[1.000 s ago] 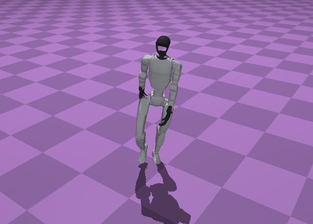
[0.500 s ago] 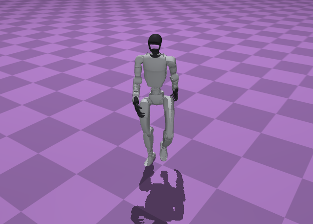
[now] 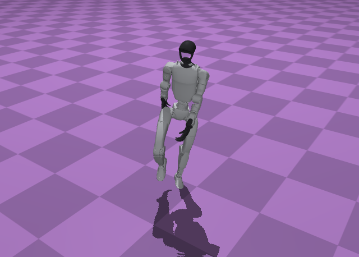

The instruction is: In place motions

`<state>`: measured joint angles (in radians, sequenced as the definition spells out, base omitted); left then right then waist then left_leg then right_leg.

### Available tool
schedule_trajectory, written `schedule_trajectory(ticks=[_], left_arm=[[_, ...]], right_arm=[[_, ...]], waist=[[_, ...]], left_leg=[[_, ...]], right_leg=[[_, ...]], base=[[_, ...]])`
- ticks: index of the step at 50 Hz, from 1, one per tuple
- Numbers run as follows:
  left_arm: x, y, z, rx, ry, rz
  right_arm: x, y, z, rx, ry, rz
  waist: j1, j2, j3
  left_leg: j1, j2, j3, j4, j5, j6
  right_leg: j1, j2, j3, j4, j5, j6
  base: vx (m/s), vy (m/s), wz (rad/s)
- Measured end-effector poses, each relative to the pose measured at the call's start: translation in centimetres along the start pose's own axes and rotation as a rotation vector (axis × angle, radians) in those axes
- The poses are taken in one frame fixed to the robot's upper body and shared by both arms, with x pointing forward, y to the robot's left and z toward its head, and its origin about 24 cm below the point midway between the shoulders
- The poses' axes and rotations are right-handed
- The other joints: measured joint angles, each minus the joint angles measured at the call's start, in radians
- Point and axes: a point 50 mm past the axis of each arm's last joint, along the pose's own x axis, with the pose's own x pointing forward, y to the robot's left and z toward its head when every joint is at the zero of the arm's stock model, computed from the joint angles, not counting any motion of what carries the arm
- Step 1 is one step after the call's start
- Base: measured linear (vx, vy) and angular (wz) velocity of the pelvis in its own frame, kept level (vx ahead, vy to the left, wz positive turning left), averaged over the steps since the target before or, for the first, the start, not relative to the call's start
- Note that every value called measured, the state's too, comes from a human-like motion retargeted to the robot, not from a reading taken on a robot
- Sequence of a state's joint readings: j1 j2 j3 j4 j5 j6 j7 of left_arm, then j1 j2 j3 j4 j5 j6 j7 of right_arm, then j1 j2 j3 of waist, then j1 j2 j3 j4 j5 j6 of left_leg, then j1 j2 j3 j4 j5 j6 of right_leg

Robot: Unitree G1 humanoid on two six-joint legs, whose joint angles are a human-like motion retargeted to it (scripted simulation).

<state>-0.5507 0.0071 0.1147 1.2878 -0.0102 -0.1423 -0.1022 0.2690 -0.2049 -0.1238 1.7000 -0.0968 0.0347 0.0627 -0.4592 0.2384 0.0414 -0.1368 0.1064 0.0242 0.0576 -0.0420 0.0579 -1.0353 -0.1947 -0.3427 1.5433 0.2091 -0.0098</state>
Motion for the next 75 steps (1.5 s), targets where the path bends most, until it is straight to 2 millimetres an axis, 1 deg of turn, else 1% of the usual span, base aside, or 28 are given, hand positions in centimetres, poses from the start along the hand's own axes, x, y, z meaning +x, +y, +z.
schedule_trajectory(ticks=[4, 8, 13, 15, 18, 20, 22, 24, 26, 28, 31, 34, 37, 41, 45, 47, 48, 50, 52, 53, 55, 57, 60, 63, 65, 68, 70, 75], left_arm=[[0.2, -0.2, 1.6, -0.022, -0.067, -0.019], [-0.6, 0.9, -1.8, -0.032, 0.032, 0.007], [-4.8, 1.6, -12.2, -0.105, 0.368, 0.065], [-8.3, 1.3, -17.3, -0.176, 0.557, 0.106], [-15.6, 1.0, -24.4, -0.307, 0.852, 0.199], [-19.8, 0.7, -27.1, -0.389, 0.994, 0.273], [-22.6, 0.9, -28.5, -0.43, 1.07, 0.344], [-24.9, 1.3, -29.5, -0.453, 1.125, 0.39], [-27.0, 1.1, -30.4, -0.446, 1.196, 0.385], [-29.2, 0.7, -31.2, -0.426, 1.264, 0.378], [-33.1, 0.5, -32.2, -0.436, 1.343, 0.404], [-34.9, -0.6, -32.6, -0.512, 1.384, 0.445], [-34.1, -1.4, -32.5, -0.603, 1.361, 0.476], [-31.2, -1.4, -31.9, -0.622, 1.275, 0.43], [-27.8, -0.3, -30.9, -0.518, 1.189, 0.366], [-25.9, 0.6, -30.1, -0.442, 1.152, 0.354], [-24.7, 1.1, -29.5, -0.402, 1.127, 0.352], [-21.8, 2.0, -28.0, -0.315, 1.059, 0.331], [-16.5, 2.7, -24.6, -0.245, 0.914, 0.247], [-13.3, 3.0, -22.0, -0.213, 0.813, 0.197], [-7.9, 2.7, -16.4, -0.154, 0.595, 0.111], [-3.8, 2.4, -10.1, -0.091, 0.382, 0.024], [-0.9, 1.7, -3.0, -0.031, 0.131, -0.013], [-0.2, 0.2, 0.4, -0.017, -0.052, -0.011], [-0.1, -0.2, 2.1, -0.01, -0.142, -0.027], [-0.1, -0.1, 2.3, 0.003, -0.151, -0.045], [-0.4, -0.4, 0.4, 0.005, -0.089, -0.058], [-3.5, 0.2, -9.7, -0.061, 0.241, -0.027]], right_arm=[[0.2, 0.4, -3.9, 0.138, 0.081, 0.008], [0.3, 0.6, -3.8, 0.173, 0.061, 0.017], [0.1, 1.3, 0.2, 0.078, -0.028, 0.038], [-0.3, 1.8, 2.9, 0.006, -0.095, 0.048], [-1.7, 3.5, 8.8, -0.111, -0.242, 0.106], [-4.3, 5.5, 15.1, -0.18, -0.415, 0.166], [-8.8, 8.1, 22.2, -0.224, -0.669, 0.234], [-14.7, 10.2, 27.9, -0.295, -0.919, 0.3], [-20.5, 11.6, 31.7, -0.356, -1.145, 0.333], [-25.8, 12.4, 33.9, -0.383, -1.354, 0.338], [-31.1, 12.9, 35.1, -0.401, -1.58, 0.353], [-34.6, 13.0, 35.5, -0.438, -1.719, 0.321], [-35.6, 13.1, 35.6, -0.489, -1.759, 0.281], [-32.0, 13.3, 35.1, -0.499, -1.641, 0.273], [-23.6, 12.6, 32.4, -0.465, -1.387, 0.278], [-17.9, 11.5, 29.4, -0.442, -1.203, 0.264], [-15.0, 10.8, 27.4, -0.426, -1.099, 0.256], [-9.4, 8.9, 22.4, -0.383, -0.873, 0.229], [-5.8, 6.3, 18.1, -0.344, -0.658, 0.183], [-4.7, 5.3, 16.4, -0.32, -0.566, 0.159], [-2.8, 3.3, 12.2, -0.253, -0.392, 0.104], [-1.4, 1.7, 7.8, -0.16, -0.228, 0.086], [-0.2, 0.7, 1.4, -0.042, -0.011, 0.063], [0.2, 0.9, -4.2, 0.117, 0.111, 0.051], [0.2, 1.3, -6.0, 0.203, 0.14, 0.049], [0.2, 1.3, -5.9, 0.245, 0.138, 0.038], [0.3, 1.2, -5.7, 0.237, 0.128, 0.031], [0.0, 1.0, 0.5, 0.096, -0.011, 0.041]], waist=[[0.021, -0.038, -0.017], [0.083, -0.082, -0.037], [0.188, -0.127, -0.086], [0.194, -0.136, -0.119], [0.26, -0.178, -0.151], [0.304, -0.247, -0.132], [0.345, -0.273, -0.04], [0.383, -0.281, 0.034], [0.446, -0.295, 0.092], [0.528, -0.322, 0.122], [0.618, -0.377, 0.114], [0.651, -0.41, 0.111], [0.64, -0.396, 0.106], [0.576, -0.346, 0.043], [0.486, -0.313, -0.053], [0.428, -0.278, -0.119], [0.399, -0.247, -0.145], [0.321, -0.193, -0.194], [0.246, -0.141, -0.193], [0.233, -0.142, -0.159], [0.176, -0.121, -0.065], [0.135, -0.098, -0.028], [0.019, -0.04, 0.007], [-0.006, 0.002, -0.044], [-0.01, 0.004, -0.052], [0.005, -0.026, -0.05], [0.028, -0.028, -0.07], [0.123, -0.085, -0.09]], left_leg=[[0.03, -0.019, 0.028, -0.016, 0.006, -0.014], [0.092, -0.043, 0.097, -0.039, 0.0, -0.029], [0.157, -0.079, 0.176, -0.039, -0.035, -0.049], [0.156, -0.098, 0.186, -0.008, -0.059, -0.052], [0.13, -0.122, 0.285, 0.126, -0.011, -0.066], [-0.007, -0.113, 0.337, 0.405, 0.168, -0.104], [-0.207, -0.045, 0.339, 0.743, 0.292, -0.014], [-0.427, -0.01, 0.305, 1.076, 0.185, 0.055], [-0.609, 0.098, 0.352, 1.338, 0.098, 0.121], [-0.791, 0.123, 0.37, 1.495, 0.036, 0.144], [-0.979, 0.092, 0.412, 1.559, -0.003, 0.145], [-1.016, 0.07, 0.451, 1.523, -0.016, 0.134], [-0.941, 0.07, 0.434, 1.484, -0.016, 0.138], [-0.701, 0.017, 0.35, 1.298, 0.027, 0.086], [-0.328, -0.088, 0.299, 0.856, 0.084, 0.016], [-0.137, -0.136, 0.241, 0.533, 0.121, -0.022], [-0.037, -0.137, 0.221, 0.363, 0.056, -0.076], [0.111, -0.131, 0.306, 0.127, -0.126, -0.036], [0.101, -0.107, 0.214, 0.025, -0.098, -0.023], [0.076, -0.1, 0.191, 0.02, -0.083, -0.025], [0.075, -0.086, 0.127, 0.02, -0.063, -0.015], [0.049, -0.095, 0.083, 0.02, -0.05, 0.007], [0.008, -0.074, -0.003, 0.019, -0.031, 0.024], [-0.023, -0.054, -0.041, -0.005, -0.015, 0.026], [-0.022, -0.043, -0.029, -0.014, -0.013, 0.026], [0.008, -0.057, -0.012, -0.022, -0.017, 0.021], [0.023, -0.053, 0.007, -0.03, -0.023, 0.011], [0.124, -0.067, 0.111, -0.019, -0.074, -0.021]], right_leg=[[0.083, -0.009, 0.017, -0.073, -0.02, -0.035], [0.321, 0.083, 0.026, -0.311, -0.011, -0.053], [0.728, 0.252, 0.088, -0.876, 0.038, -0.01], [0.893, 0.265, 0.019, -1.136, -0.091, 0.005], [1.022, 0.239, -0.161, -1.363, -0.207, -0.083], [1.011, 0.183, -0.032, -1.402, -0.196, -0.063], [1.013, 0.152, 0.035, -1.394, -0.178, -0.036], [1.017, 0.148, 0.018, -1.393, -0.158, -0.041], [1.018, 0.151, 0.037, -1.384, -0.15, -0.057], [1.004, 0.128, 0.054, -1.368, -0.145, -0.067], [0.962, 0.086, 0.099, -1.349, -0.133, -0.075], [0.93, 0.051, 0.106, -1.327, -0.134, -0.091], [0.941, 0.056, 0.108, -1.337, -0.134, -0.086], [0.989, 0.089, 0.074, -1.404, -0.132, -0.059], [1.022, 0.103, 0.022, -1.42, -0.17, -0.034], [1.017, 0.136, -0.019, -1.395, -0.203, -0.037], [1.01, 0.171, -0.045, -1.368, -0.221, -0.049], [0.978, 0.217, -0.142, -1.274, -0.208, -0.077], [0.825, 0.175, -0.235, -0.983, -0.018, -0.083], [0.676, 0.131, -0.138, -0.763, 0.075, -0.055], [0.487, 0.069, -0.072, -0.425, 0.107, -0.072], [0.311, -0.025, -0.064, -0.144, 0.011, -0.11], [0.087, -0.091, -0.05, 0.098, -0.037, -0.097], [-0.091, -0.064, -0.043, 0.158, -0.058, -0.067], [-0.111, -0.08, -0.052, 0.133, -0.061, -0.06], [-0.025, -0.087, -0.036, 0.039, -0.076, -0.073], [0.097, -0.069, -0.054, -0.093, -0.072, -0.082], [0.54, 0.129, 0.014, -0.689, -0.004, -0.027]], base=[[0.12, -0.07, -0.2], [0.15, 0.05, -0.74], [0.15, 0.12, -0.77], [0.13, 0.18, -0.28], [-0.04, 0.22, -1.01], [-0.5, 0.23, -1.04], [-0.71, 0.09, -0.6], [-0.55, 0.0, -0.44], [-0.35, -0.02, -0.69], [-0.2, -0.02, -1.1], [0.02, -0.06, -0.78], [-0.03, 0.04, -0.39], [0.02, 0.06, -0.03], [0.16, 0.06, 0.3], [0.36, -0.08, 0.58], [0.51, -0.22, 0.85], [0.49, -0.28, 1.1], [0.32, -0.33, 1.6], [-0.25, -0.31, 1.71], [-0.55, -0.17, 1.34], [-0.51, -0.06, 1.34], [-0.41, -0.07, 1.22], [-0.2, -0.04, 1.15], [0.02, -0.16, 0.47], [-0.05, -0.11, 0.13], [-0.05, 0.0, -0.36], [0.05, 0.04, -0.64], [0.09, 0.09, -0.79]])
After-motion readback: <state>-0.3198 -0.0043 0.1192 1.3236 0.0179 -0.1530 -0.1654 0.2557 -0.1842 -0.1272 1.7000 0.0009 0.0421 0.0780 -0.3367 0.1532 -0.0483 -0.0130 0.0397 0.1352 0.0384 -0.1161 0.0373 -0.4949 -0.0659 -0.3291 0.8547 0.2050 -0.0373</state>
